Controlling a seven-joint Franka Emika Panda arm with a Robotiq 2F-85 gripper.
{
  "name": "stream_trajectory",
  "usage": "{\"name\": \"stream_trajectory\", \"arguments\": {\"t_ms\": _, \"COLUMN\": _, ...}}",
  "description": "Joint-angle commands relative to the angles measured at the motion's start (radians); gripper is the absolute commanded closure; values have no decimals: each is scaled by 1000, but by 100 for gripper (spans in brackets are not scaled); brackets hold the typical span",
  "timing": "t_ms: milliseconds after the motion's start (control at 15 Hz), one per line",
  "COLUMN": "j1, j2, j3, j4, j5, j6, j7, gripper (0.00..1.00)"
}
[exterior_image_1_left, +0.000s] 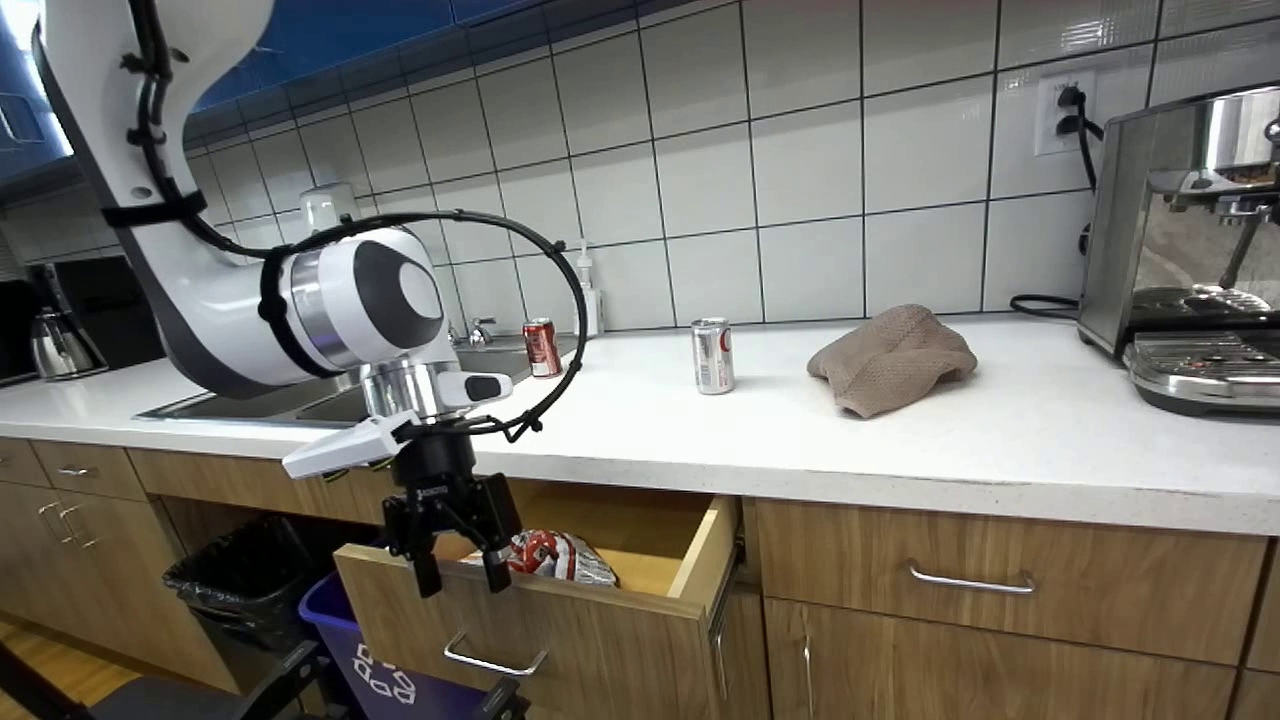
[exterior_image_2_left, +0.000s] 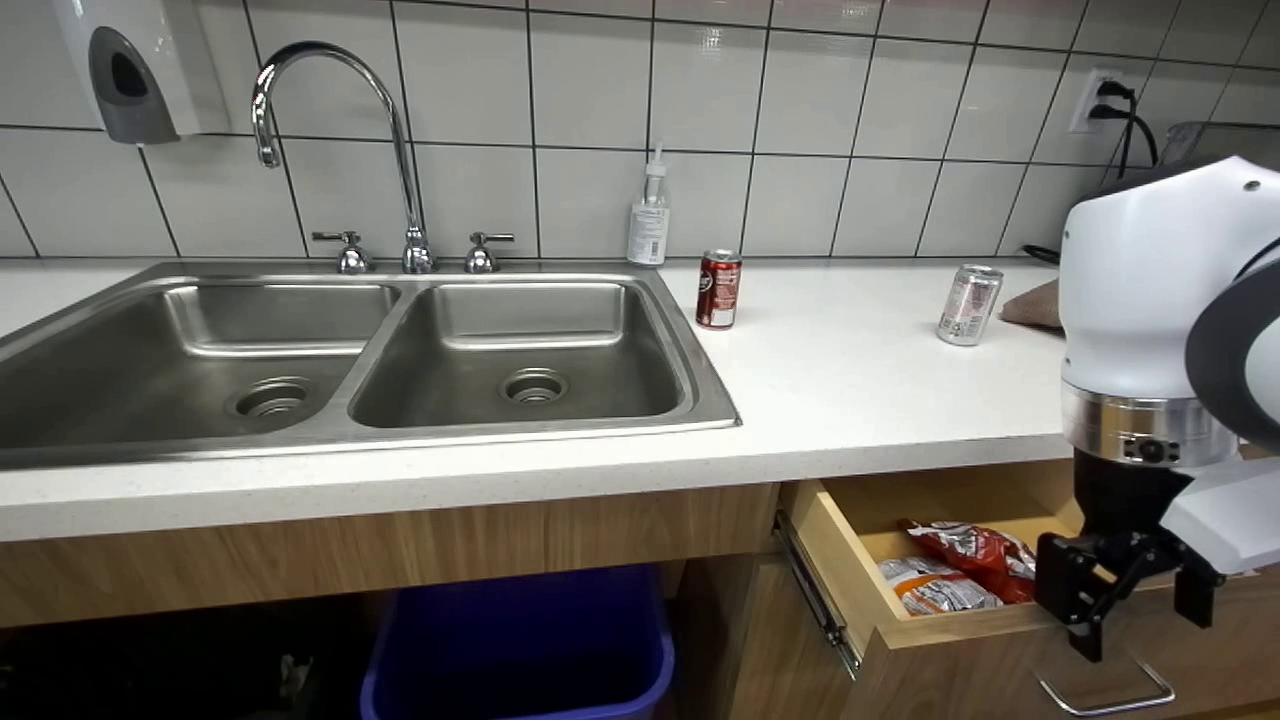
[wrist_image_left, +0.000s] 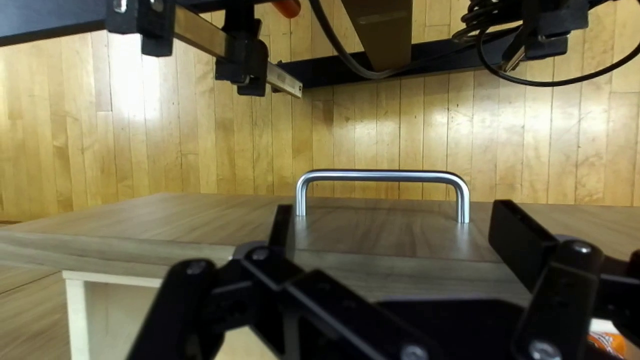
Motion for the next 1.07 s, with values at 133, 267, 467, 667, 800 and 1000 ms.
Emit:
{"name": "stream_trajectory", "arguments": {"t_ms": 133, "j1": 29, "j2": 18, "j3": -38, "j4": 41, "j5": -102, "j6": 15, "j7": 93, "gripper": 0}}
{"name": "stream_trajectory", "arguments": {"t_ms": 267, "j1": 30, "j2": 23, "j3": -43, "j4": 53, "j5": -122, "j6": 14, "j7": 103, "gripper": 0}}
{"name": "stream_trajectory", "arguments": {"t_ms": 467, "j1": 30, "j2": 41, "j3": -49, "j4": 79, "j5": -141, "j6": 9, "j7": 102, "gripper": 0}}
{"name": "stream_trajectory", "arguments": {"t_ms": 667, "j1": 30, "j2": 62, "j3": -53, "j4": 106, "j5": -145, "j6": 5, "j7": 93, "gripper": 0}}
{"name": "stream_trajectory", "arguments": {"t_ms": 800, "j1": 33, "j2": 73, "j3": -58, "j4": 120, "j5": -153, "j6": 6, "j7": 92, "gripper": 0}}
{"name": "stream_trajectory", "arguments": {"t_ms": 1000, "j1": 43, "j2": 85, "j3": -71, "j4": 136, "j5": -184, "j6": 17, "j7": 113, "gripper": 0}}
